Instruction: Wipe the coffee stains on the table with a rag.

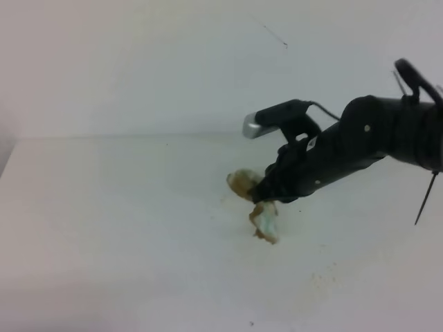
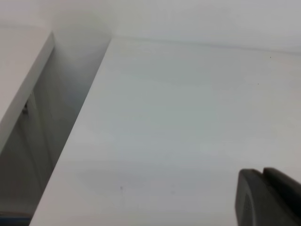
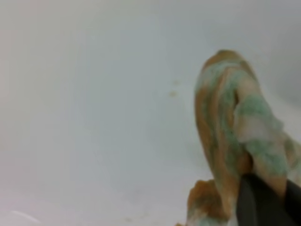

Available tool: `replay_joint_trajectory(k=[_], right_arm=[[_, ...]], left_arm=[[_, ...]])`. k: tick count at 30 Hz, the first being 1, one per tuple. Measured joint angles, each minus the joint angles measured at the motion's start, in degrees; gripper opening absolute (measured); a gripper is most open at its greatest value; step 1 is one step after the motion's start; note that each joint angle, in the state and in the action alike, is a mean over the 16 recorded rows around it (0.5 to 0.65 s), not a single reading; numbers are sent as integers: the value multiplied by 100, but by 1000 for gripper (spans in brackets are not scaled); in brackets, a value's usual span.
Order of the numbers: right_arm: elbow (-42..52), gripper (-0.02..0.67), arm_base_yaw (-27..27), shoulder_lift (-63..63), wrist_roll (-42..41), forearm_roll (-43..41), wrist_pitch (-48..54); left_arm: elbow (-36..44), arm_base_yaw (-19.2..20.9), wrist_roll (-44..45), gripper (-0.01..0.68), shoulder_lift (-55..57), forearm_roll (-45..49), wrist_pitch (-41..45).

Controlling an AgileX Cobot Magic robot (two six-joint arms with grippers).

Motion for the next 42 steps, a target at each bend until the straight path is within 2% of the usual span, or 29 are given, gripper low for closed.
replay_joint_trajectory(k=[9, 15, 21, 31, 42], right_arm=[[92, 2, -717, -807, 461, -931, 540], [462, 1, -1308, -1168, 395, -994, 625], [1105, 1, -1667, -1363, 256, -835, 178], [2020, 1, -1785, -1149, -101, -357, -729], [2270, 1, -1756, -724, -399, -10, -969]], left_arm=[[13, 0, 0, -3, -9, 0, -27], [13, 0, 0, -3, -9, 0, -32], [13, 0, 0, -3, -9, 0, -32], [13, 0, 0, -3, -9, 3, -38], [13, 0, 0, -3, -9, 9, -32]])
